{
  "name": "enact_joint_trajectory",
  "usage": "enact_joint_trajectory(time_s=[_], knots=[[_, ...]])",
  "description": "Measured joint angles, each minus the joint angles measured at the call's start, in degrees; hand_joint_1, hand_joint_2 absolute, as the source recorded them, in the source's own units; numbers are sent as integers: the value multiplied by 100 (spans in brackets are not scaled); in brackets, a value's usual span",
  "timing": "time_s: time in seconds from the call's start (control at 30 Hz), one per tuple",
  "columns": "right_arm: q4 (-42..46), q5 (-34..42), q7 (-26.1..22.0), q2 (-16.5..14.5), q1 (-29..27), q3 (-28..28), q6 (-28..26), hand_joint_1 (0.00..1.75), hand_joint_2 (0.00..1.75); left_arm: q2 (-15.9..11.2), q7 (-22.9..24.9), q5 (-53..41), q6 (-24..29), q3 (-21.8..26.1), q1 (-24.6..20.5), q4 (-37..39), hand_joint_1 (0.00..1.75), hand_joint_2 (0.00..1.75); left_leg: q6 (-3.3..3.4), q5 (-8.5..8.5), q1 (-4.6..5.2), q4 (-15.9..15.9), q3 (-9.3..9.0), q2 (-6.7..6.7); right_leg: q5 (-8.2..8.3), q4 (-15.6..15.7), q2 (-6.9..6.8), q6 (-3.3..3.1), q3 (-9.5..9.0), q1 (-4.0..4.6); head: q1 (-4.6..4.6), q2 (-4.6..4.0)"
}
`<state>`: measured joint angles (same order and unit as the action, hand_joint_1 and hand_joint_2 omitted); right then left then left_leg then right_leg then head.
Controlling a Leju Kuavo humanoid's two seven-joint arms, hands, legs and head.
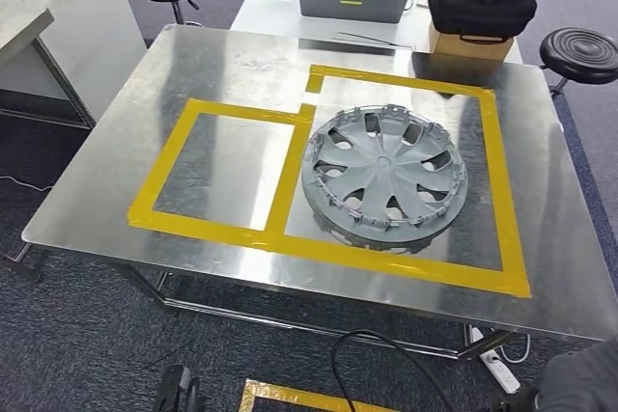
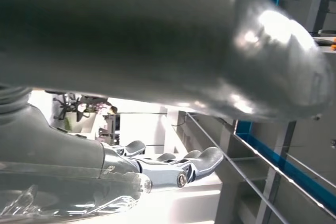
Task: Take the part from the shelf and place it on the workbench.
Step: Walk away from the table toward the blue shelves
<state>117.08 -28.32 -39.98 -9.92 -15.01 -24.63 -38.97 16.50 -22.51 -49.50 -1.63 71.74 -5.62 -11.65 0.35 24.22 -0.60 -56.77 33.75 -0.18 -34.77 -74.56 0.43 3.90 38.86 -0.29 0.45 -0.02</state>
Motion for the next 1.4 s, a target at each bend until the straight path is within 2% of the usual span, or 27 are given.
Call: enact_joint_trajectory(time_s=[0.03,0.1,0.17,0.27,0.3,0.37,0.43,0.47,0.5,0.53,0.57,0.63,0.67,0.7,0.77,0.8,0.87,0.93,0.97,1.0,1.03,1.1,1.17,1.2,1.3,1.33,1.4], knots=[[-12,3,0,0,-4,5,0,0,0,2,-1,-5,9,4,0,0,0,175,-12,-20,-2,0,21,1,133,230,0,-3,-163,-4,-1,0],[-22,-3,0,0,-6,10,0,0,0,7,-6,-16,41,8,-1,0,0,175,-57,-62,-3,-4,52,-8,433,1094,0,-5,-712,-15,2,0],[-30,-14,-1,0,-12,14,0,0,0,12,-21,-26,85,8,-2,0,0,175,-125,-115,5,-7,71,-22,573,1645,24,-48,-1028,-8,-2,0],[-45,-29,-6,0,-21,19,1,0,0,21,-40,-36,119,8,-3,0,0,175,-235,-187,0,10,93,-31,623,1704,41,-183,-954,9,-9,0],[-49,-32,-9,0,-23,20,1,0,0,23,-42,-37,123,8,-1,0,0,175,-266,-126,-3,-25,121,-30,661,1711,33,-236,-927,5,-15,0],[-54,-36,-15,0,-24,20,2,0,0,26,-43,-38,132,8,-1,0,0,175,-314,279,-5,-430,288,-28,769,1728,14,-323,-842,-9,-31,0],[-63,-38,-15,0,-27,20,2,0,0,26,-46,-39,138,8,-4,0,0,175,-340,793,0,-1174,530,-27,874,1723,9,-357,-715,4,-44,0],[-70,-38,-15,0,-29,20,2,0,0,25,-49,-40,142,8,-3,0,0,175,-343,919,1,-1454,592,-27,920,1719,7,-360,-649,13,-44,0],[-78,-39,-15,0,-31,20,2,0,0,23,-53,-44,149,8,-3,0,0,175,-336,934,4,-1566,568,-27,965,1716,6,-357,-585,21,-44,0],[-84,-40,-15,0,-33,20,2,0,0,23,-59,-51,156,8,-3,0,0,175,-322,848,7,-1463,436,-27,1007,1714,6,-349,-528,26,-44,0],[-87,-40,-15,0,-33,20,2,0,0,22,-64,-60,167,8,-6,0,0,175,-301,706,12,-1166,205,-27,1047,1712,7,-335,-480,30,-44,0],[-92,-26,-15,0,-33,20,2,0,0,24,-72,-74,200,8,-25,0,0,175,-246,493,28,-334,-375,-29,1124,1704,8,-292,-404,41,-44,0],[-95,-12,-15,0,-32,20,2,0,0,26,-70,-76,222,8,-36,0,0,175,-216,453,38,-36,-562,-32,1164,1698,6,-263,-379,49,-43,0],[-98,12,-16,0,-31,22,2,0,0,28,-66,-78,244,8,-46,0,0,175,-186,447,49,130,-654,-35,1204,1696,4,-231,-362,53,-46,1],[-103,109,-17,1,-30,25,2,0,0,37,-52,-83,273,8,-49,0,0,175,-113,401,57,169,-616,-31,1276,1709,2,-166,-344,47,-52,1],[-105,170,-17,3,-29,27,2,0,0,43,-45,-84,281,8,-49,0,0,175,-72,360,53,173,-586,-21,1243,1686,2,-133,-316,38,-50,1],[-111,272,-17,5,-28,31,2,0,0,55,-38,-85,293,8,-53,0,0,175,9,252,35,189,-490,3,891,1352,-1,-67,-172,24,-33,0],[-123,320,-17,7,-28,39,1,0,0,57,-37,-89,306,8,-55,0,0,175,39,136,34,183,-345,15,339,601,-4,-10,58,12,-20,0],[-129,334,-17,7,-28,43,0,0,0,57,-37,-90,311,8,-53,0,0,175,38,76,34,180,-267,20,174,255,-5,7,133,10,-20,0],[-133,341,-17,7,-28,45,0,0,0,57,-37,-91,315,8,-51,0,0,175,32,16,34,176,-189,25,138,65,-5,18,125,9,-20,0],[-135,333,-17,7,-28,46,0,0,0,57,-37,-92,317,8,-51,0,0,175,22,-40,34,172,-116,29,219,84,-5,22,12,7,-20,0],[-137,240,-17,-7,-39,72,0,0,0,61,-32,-99,320,8,-51,0,0,175,-11,-140,29,153,14,27,515,712,-5,15,-524,-2,-21,0],[-135,150,-16,-51,-71,153,0,0,0,63,-23,-113,329,8,-51,0,0,175,-68,-230,39,126,100,15,577,1551,6,-18,-1107,2,-27,0],[-134,142,-16,-78,-91,207,0,0,0,63,-19,-119,335,8,-50,0,0,175,-101,-274,44,119,120,11,543,1788,15,-47,-1242,10,-27,0],[-112,119,-17,-152,-150,385,-2,0,0,62,-7,-129,308,8,-41,0,0,175,-203,-367,35,125,161,8,587,1870,17,-198,-1166,30,-27,0],[-89,103,-17,-176,-177,446,-2,0,0,60,-4,-134,287,8,-35,0,0,175,-235,-263,30,59,202,8,643,1869,8,-256,-1111,25,-38,0],[-38,114,-17,-209,-226,548,-1,0,0,54,-7,-143,263,8,-29,0,0,175,-286,248,22,-407,373,9,780,1874,-8,-336,-981,13,-57,0]])
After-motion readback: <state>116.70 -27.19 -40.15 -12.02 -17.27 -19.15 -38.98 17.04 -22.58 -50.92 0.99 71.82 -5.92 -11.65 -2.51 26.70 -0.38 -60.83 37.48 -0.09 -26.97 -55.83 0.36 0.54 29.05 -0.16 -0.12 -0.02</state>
